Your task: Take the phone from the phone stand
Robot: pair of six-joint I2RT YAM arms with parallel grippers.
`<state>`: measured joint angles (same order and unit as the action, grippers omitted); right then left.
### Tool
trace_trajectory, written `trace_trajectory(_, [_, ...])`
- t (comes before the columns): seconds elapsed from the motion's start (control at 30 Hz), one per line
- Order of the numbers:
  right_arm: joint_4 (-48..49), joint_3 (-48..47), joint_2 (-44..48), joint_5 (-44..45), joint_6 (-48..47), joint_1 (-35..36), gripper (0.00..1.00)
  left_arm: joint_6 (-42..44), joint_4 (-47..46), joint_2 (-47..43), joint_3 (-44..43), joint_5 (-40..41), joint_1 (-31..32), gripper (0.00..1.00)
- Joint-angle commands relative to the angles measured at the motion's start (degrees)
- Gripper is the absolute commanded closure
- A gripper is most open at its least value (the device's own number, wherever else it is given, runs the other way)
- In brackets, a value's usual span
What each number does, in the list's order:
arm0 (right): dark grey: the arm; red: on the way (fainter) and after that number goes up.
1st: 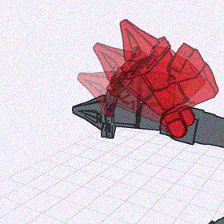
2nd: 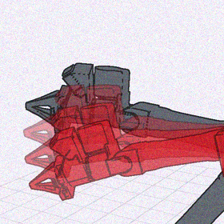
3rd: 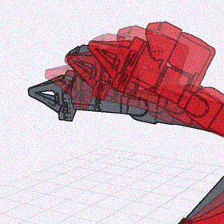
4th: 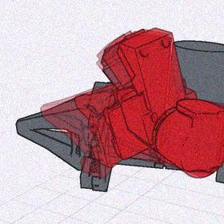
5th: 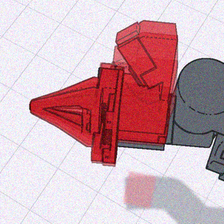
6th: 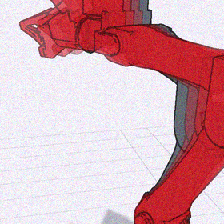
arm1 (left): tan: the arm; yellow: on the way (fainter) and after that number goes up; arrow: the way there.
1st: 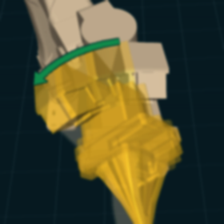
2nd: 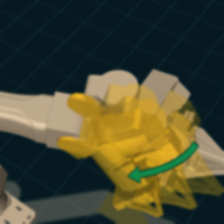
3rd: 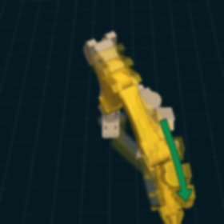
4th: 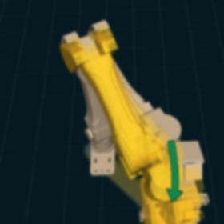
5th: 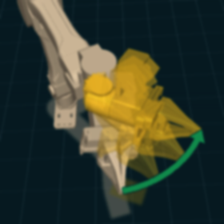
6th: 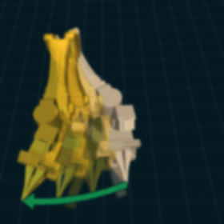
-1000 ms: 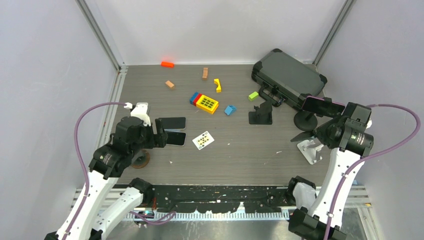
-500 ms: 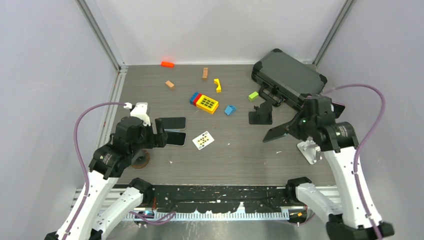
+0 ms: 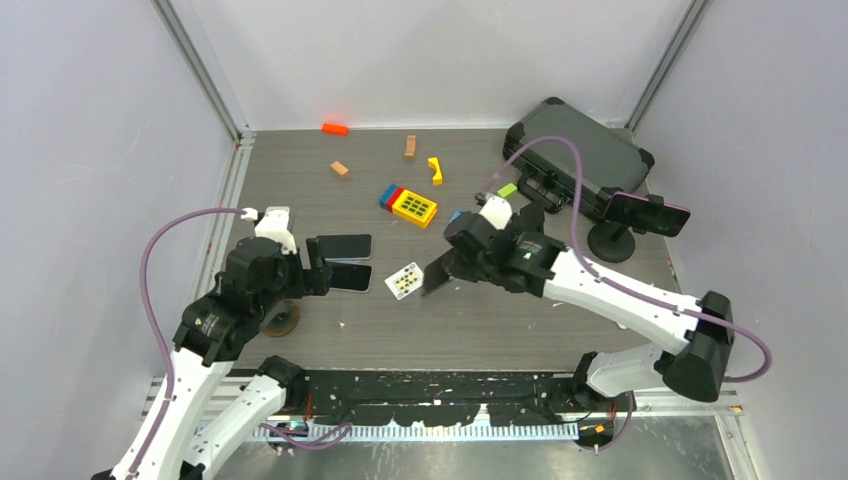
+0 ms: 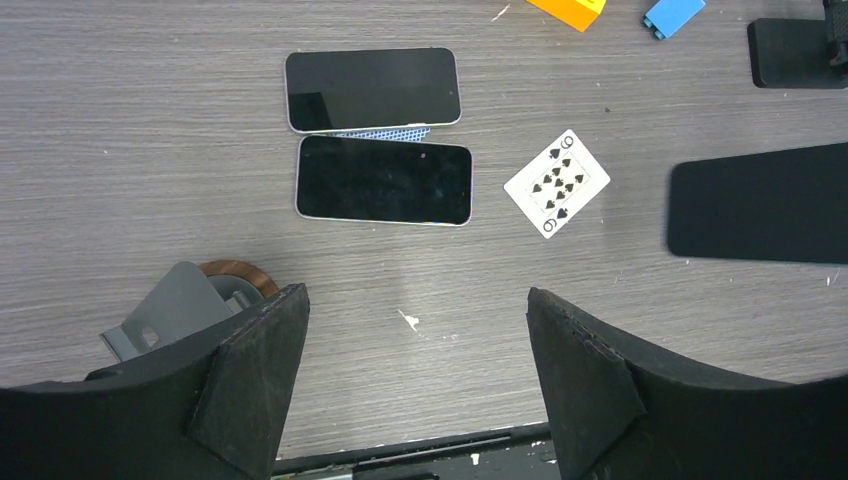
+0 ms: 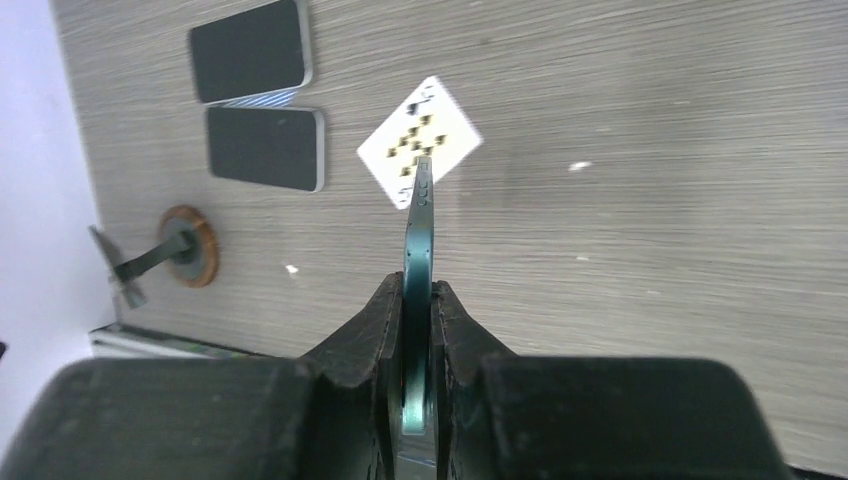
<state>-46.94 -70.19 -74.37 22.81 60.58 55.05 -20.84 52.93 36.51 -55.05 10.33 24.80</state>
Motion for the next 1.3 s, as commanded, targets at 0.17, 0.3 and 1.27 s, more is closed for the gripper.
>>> trace_trajectory(0.17, [32.9, 4.0, -8.5, -3.9, 6.1, 6.5, 1.00, -0.7, -2.4, -1.2, 0.1, 2.3, 0.3, 0.16])
trace_trajectory(0.3, [41.0, 4.6, -13.2, -8.0, 7.8, 7.5, 1.00, -0.8, -2.3, -1.6, 0.1, 2.8, 0.3, 0.15])
trace_trajectory(1.27, [40.8, 0.5, -21.4, -28.9, -6.6, -16.9, 0.99, -0.8, -2.4, -3.2, 0.3, 3.6, 0.3, 0.14])
